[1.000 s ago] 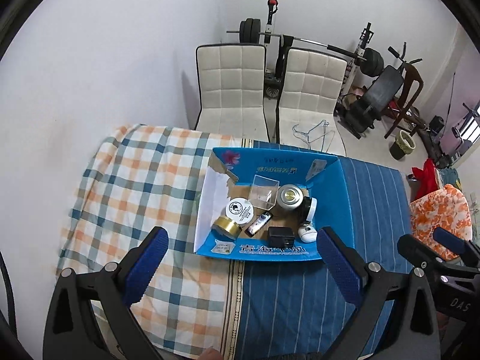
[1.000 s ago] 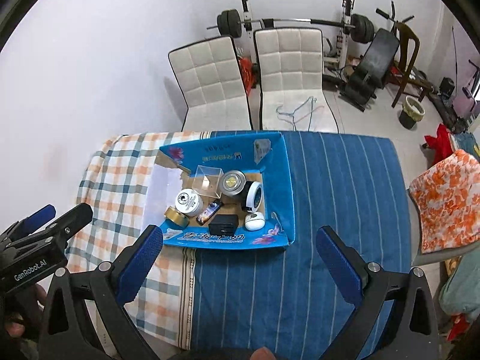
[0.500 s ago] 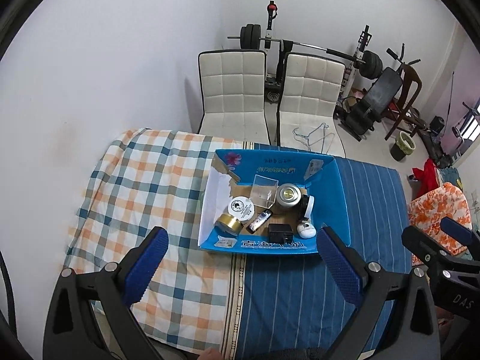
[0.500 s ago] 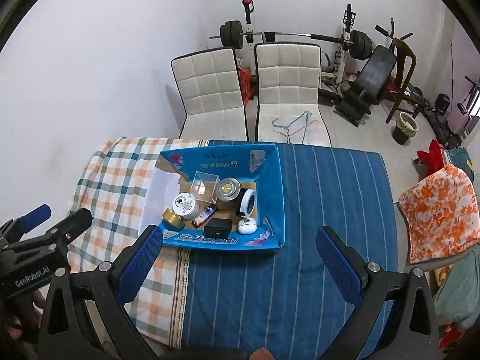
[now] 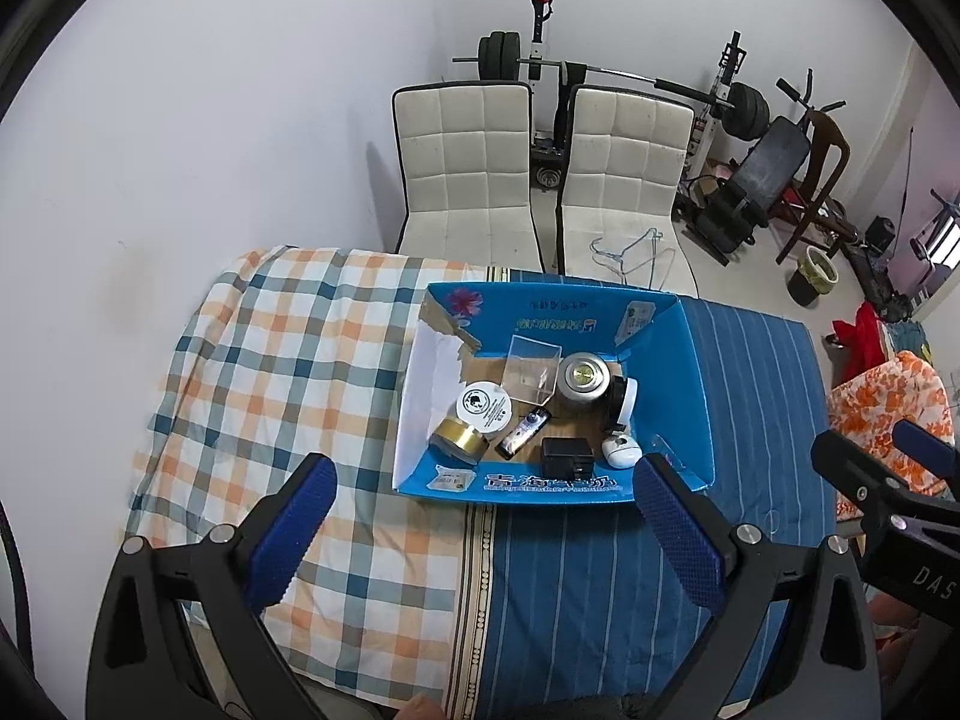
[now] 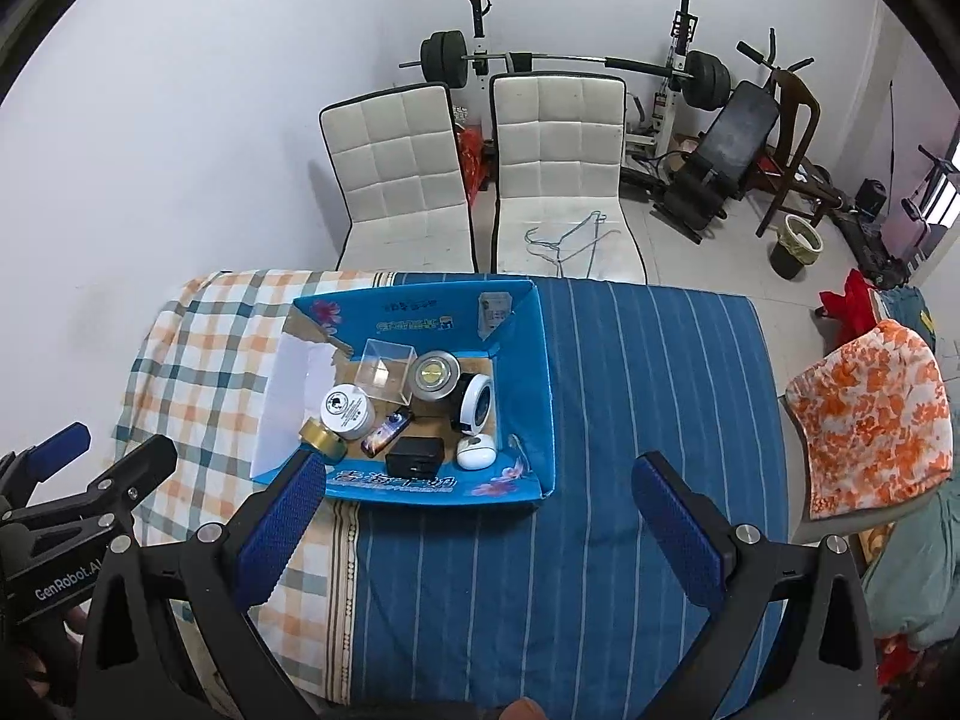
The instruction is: Organize rigid objects
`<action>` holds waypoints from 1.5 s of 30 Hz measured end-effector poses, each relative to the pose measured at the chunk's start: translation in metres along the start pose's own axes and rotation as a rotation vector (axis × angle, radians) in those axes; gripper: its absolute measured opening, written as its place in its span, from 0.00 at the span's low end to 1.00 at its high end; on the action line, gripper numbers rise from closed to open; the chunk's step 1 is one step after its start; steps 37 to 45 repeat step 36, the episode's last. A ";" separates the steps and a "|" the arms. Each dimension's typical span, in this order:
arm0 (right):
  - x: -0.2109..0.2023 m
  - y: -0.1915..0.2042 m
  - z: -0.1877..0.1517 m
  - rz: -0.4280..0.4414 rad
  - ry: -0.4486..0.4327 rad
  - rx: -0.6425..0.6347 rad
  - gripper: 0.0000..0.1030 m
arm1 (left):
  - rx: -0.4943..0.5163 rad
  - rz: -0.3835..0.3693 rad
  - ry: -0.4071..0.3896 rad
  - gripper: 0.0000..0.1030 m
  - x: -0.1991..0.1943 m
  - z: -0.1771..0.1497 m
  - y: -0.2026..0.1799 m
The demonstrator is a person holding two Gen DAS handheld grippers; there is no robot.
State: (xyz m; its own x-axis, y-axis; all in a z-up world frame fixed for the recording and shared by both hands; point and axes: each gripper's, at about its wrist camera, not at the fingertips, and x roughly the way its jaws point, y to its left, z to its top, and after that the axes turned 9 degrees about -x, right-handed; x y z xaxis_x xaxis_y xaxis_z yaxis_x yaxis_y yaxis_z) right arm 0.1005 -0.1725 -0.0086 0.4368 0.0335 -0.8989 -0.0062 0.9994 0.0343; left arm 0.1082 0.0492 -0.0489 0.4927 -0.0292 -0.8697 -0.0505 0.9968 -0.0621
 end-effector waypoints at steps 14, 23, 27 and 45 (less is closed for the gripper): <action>0.006 -0.001 -0.002 -0.010 0.008 -0.006 1.00 | -0.006 0.010 -0.008 0.99 0.006 -0.001 0.004; 0.006 -0.004 -0.002 -0.012 0.014 0.001 1.00 | -0.015 0.006 -0.007 0.99 0.005 0.001 0.007; 0.006 -0.004 -0.002 -0.009 0.018 0.002 1.00 | -0.015 0.008 -0.004 0.99 0.006 0.002 0.007; 0.008 -0.005 -0.003 -0.007 0.019 0.004 1.00 | -0.017 0.027 -0.028 0.99 0.001 0.001 0.008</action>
